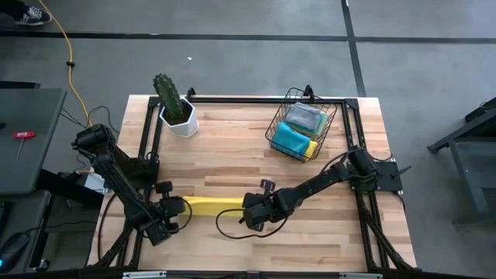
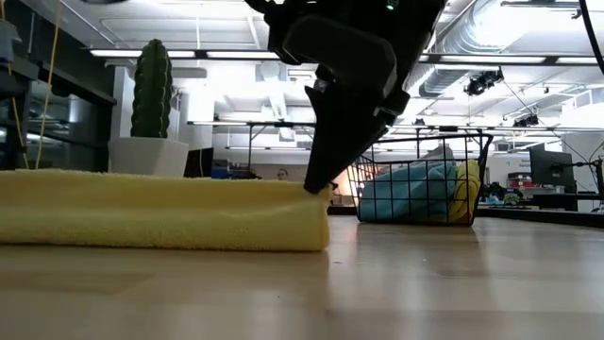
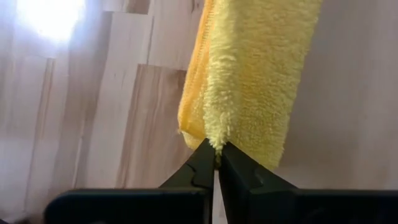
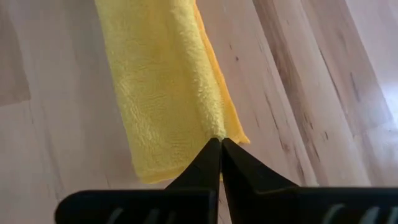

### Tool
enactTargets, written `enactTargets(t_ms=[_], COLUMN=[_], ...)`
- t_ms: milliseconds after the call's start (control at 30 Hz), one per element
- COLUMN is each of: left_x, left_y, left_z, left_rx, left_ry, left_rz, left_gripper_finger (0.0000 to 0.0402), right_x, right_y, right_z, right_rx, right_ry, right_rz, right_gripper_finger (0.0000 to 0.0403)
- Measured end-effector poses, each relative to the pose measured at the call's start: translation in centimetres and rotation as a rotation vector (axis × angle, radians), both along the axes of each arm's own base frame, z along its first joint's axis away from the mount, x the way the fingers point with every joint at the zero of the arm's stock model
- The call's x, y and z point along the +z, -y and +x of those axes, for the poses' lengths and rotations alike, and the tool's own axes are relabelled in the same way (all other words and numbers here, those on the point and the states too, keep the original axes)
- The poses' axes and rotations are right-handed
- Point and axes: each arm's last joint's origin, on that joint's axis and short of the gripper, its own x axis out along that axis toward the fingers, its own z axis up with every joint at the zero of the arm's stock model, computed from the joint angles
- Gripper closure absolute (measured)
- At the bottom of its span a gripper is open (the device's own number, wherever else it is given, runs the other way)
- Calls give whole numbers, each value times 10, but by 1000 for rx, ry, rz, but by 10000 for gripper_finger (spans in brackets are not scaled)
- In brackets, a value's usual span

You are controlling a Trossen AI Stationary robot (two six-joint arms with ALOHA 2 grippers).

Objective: Fold microfiber towels
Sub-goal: Fold the yellow microfiber towel

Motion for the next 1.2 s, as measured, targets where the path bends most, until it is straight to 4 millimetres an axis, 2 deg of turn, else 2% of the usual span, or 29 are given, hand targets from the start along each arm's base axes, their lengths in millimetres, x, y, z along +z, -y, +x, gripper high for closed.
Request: enactTargets(t_ms=[133, 233, 367, 500, 667, 900, 1067, 1200], left_x=[0, 1, 6, 25, 49, 60, 60, 59], left_y=[-3, -6, -11, -15, -16, -25, -56, -82], left_z=[2, 4, 3, -1, -9, -25, -34, -38], left_rx=[10, -8, -45, -56, -106, -201, -186, -166], left_ry=[10, -1, -66, -115, 55, 376, 506, 613], left_rz=[20, 46, 106, 187, 219, 140, 50, -35], left_gripper_finger=[375, 348, 309, 276, 248, 240, 252, 264], right_x=[1, 2, 3, 4, 1, 0, 0, -10], right_y=[-1, -2, -1, 2, 7, 1, -2, 12], right_z=[3, 5, 5, 5, -3, -29, -53, -88], right_rx=[1, 8, 15, 59, 53, -51, -164, -303], right_ry=[31, 52, 70, 64, -12, -108, -161, -164], right_rz=[14, 19, -61, -168, -259, -421, -503, -502], right_gripper_finger=[398, 375, 313, 247, 193, 180, 183, 183])
